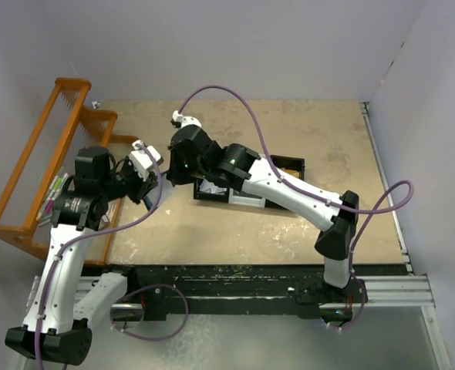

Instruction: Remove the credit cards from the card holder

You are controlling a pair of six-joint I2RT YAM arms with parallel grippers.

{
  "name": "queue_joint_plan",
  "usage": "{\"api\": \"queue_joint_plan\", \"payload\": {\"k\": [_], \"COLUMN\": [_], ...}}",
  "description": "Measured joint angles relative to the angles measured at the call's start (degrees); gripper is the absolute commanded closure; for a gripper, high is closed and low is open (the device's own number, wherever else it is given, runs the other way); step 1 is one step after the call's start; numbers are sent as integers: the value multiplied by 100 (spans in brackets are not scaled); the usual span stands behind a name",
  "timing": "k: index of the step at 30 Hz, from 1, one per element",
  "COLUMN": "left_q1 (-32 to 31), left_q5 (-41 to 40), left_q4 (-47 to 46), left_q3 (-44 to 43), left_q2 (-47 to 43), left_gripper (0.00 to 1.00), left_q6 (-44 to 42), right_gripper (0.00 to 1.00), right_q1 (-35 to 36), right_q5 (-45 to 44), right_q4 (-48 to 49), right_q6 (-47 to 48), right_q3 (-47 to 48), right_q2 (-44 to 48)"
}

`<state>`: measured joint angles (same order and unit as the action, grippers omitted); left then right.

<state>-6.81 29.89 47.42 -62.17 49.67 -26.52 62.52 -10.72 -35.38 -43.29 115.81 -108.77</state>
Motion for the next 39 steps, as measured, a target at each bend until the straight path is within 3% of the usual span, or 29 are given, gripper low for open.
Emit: {"api": "queue_joint_plan", "payload": {"k": [2,3,14,21,25,29,30,34,39], "left_q1": [0,0,-33,-31,-28,-22,-22,-17,-17], "left_q5": [-55,-59,658,1456,2009,2435,2535,3056,3805], "left_q4": [-42,-52,374,1010,1154,1215,1233,1329,1213], "left_q3": [4,4,-413,-1071,-1458,-1641,-1679,-1891,-2190], "left_q2": [-33,-44,238,909,1425,1694,1729,1829,1906], "left_gripper": [97,100,100,100,100,100,100,100,100], "left_q6": [-15,-17,-26,118,380,643,678,918,1510], "right_gripper": [100,100,99,84,66,36,32,28,27], "right_q1": [-17,-15,-28,-356,-925,-1309,-1338,-1423,-1843], "right_q5": [140,186,649,1346,2039,2437,2546,3012,3895], "right_q4": [-2,4,140,457,870,1084,1132,1523,2358], "right_q6": [-15,-24,105,721,1010,1239,1353,1657,1803], "right_q3": [-131,-186,-863,-1447,-2129,-2437,-2459,-2896,-4336], "right_q2": [142,205,898,1440,2142,2671,2776,3246,4035]}}
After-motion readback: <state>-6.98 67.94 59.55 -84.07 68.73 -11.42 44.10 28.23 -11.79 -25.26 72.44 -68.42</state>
